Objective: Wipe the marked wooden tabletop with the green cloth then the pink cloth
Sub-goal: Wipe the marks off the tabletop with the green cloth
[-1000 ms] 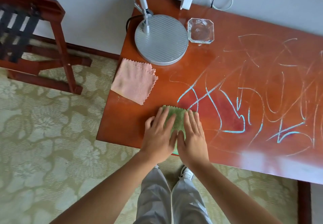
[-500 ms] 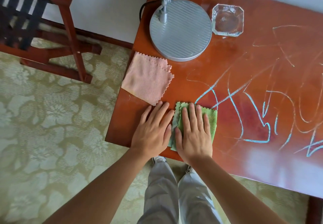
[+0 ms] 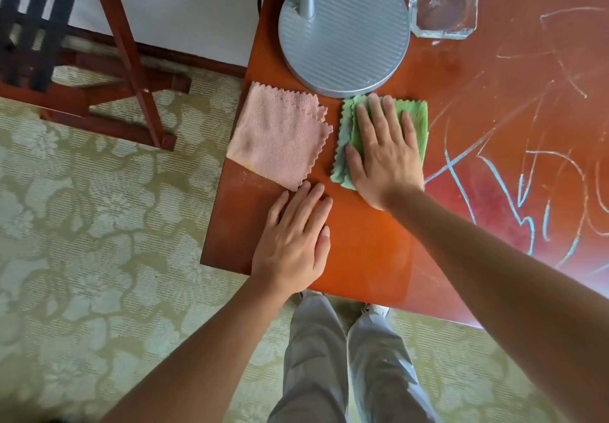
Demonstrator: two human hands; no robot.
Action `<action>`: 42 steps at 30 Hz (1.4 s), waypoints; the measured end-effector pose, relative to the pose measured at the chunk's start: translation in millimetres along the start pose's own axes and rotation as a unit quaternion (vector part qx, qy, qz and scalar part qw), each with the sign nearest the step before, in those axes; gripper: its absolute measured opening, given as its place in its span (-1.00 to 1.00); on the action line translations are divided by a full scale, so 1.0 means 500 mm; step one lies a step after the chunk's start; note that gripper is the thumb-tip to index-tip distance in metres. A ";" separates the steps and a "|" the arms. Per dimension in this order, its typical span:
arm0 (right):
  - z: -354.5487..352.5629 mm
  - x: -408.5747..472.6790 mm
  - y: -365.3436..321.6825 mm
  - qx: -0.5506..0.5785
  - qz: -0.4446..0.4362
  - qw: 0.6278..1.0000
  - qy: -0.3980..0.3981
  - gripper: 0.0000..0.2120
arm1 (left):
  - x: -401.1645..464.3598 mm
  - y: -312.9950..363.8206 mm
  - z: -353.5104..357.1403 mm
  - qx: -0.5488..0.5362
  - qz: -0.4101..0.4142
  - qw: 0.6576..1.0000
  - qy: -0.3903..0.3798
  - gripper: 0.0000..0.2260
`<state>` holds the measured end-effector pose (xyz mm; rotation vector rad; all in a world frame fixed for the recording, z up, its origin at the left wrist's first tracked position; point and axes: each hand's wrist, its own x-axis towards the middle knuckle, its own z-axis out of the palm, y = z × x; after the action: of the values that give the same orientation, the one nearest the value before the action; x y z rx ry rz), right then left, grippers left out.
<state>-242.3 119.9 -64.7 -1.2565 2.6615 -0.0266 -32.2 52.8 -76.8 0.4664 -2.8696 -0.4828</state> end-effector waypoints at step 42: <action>-0.013 -0.059 0.133 0.011 0.040 0.999 0.018 -0.32 | 0.142 0.104 0.038 0.039 0.010 0.998 -0.048 -0.56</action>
<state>-276.0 184.5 -60.1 -1.1511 2.7318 -0.0667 -117.4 81.1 -66.6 0.4379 -2.9905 -0.4022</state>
